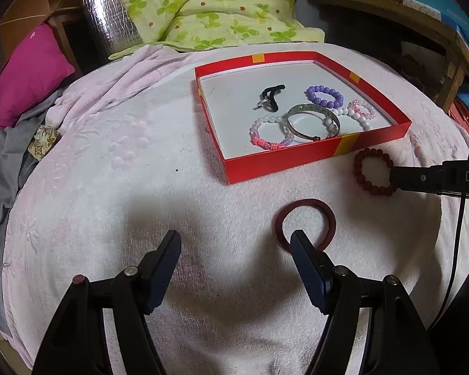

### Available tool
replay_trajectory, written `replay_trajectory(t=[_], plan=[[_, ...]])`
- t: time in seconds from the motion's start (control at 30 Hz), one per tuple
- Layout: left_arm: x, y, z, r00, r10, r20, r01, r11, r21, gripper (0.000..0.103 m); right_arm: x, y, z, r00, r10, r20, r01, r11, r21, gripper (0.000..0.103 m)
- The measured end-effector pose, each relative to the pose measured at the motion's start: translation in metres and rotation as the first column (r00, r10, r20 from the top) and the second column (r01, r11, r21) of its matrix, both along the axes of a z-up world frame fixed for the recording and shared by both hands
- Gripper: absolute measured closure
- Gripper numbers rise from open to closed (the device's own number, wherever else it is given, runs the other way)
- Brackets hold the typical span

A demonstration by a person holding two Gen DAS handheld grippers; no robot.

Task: Organize jewelry
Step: 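Grasp the dark red ring with the left tool while the right tool reaches the red bead bracelet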

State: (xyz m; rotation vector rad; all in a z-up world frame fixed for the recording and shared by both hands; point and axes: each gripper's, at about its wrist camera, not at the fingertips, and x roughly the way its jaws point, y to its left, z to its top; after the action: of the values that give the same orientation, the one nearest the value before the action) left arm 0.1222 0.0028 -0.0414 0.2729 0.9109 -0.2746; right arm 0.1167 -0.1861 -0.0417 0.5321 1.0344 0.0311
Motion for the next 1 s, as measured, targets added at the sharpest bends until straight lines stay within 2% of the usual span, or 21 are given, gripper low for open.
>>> replay_trajectory(t=[0.43, 1.0], plan=[[0.002, -0.005, -0.006, 1.0, -0.01, -0.026, 0.01, 1.0, 0.018, 0.03, 0.001, -0.004, -0.002, 1.0, 0.004, -0.007, -0.004, 1.0, 0.0, 0.085], [0.001, -0.01, -0.01, 0.999, -0.02, -0.034, 0.021, 0.999, 0.034, 0.03, 0.0, -0.016, -0.001, 0.999, -0.046, -0.014, 0.045, 0.999, -0.019, 0.085]])
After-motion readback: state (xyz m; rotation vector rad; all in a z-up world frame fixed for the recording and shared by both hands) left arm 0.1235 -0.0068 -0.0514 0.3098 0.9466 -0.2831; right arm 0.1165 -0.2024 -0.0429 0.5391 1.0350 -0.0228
